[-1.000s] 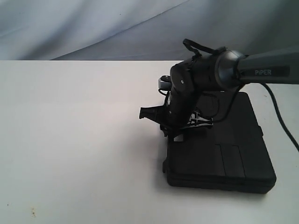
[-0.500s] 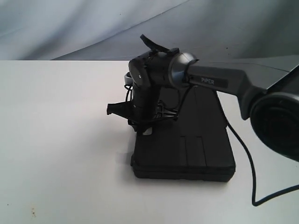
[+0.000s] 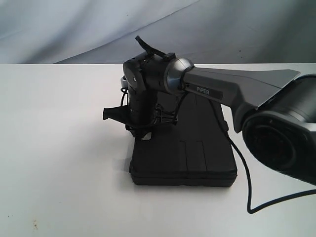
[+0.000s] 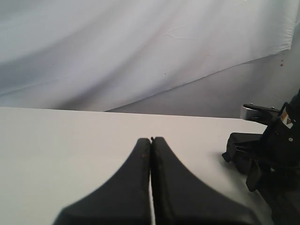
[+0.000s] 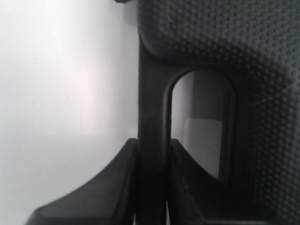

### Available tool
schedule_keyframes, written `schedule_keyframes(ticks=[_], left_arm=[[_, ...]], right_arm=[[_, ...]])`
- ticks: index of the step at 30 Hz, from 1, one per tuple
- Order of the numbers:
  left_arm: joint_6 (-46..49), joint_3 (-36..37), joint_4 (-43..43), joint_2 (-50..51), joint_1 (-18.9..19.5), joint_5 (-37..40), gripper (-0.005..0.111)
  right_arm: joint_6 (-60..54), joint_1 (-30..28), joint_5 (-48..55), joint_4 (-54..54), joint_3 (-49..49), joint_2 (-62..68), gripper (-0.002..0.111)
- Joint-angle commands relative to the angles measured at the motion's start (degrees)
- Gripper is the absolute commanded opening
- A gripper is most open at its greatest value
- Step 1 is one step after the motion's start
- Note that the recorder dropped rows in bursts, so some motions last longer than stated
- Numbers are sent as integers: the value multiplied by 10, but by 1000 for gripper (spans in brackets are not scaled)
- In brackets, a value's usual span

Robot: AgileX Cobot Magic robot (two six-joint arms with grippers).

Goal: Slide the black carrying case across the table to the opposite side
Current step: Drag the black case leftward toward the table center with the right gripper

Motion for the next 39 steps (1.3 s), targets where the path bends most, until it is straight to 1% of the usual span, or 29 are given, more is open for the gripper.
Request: schedule_keyframes(ticks=[1,6,7,10,12,14,16,28,39], left_arm=[[-1,2,-1,-3,3,-1,1],[-1,2,-1,-3,3,-1,1],[-1,2,-1,-3,3,-1,1],[-1,2,-1,-3,3,-1,1],[-1,2,-1,-3,3,-1,1],[-1,2,-1,-3,3,-1,1],[-1,2,-1,-3,3,-1,1],[-1,2,-1,-3,3,-1,1],[-1,2,-1,-3,3,-1,1]], right_arm=[[-17,3,-10,4,-5,1,0],[-29,3,-3,4,-5,1,0],[-29,3,-2,4,-5,1,2],[-30,3,-1,4,-5,1,13],[-30,3,-1,4,-5,1,24],[-29,3,-1,4,-5,1,32],[-29,2,-1,4,-5,1,37],[-27,2,11,-4,-5,-4,37],[-20,2,22,-27,-5,-57,37]])
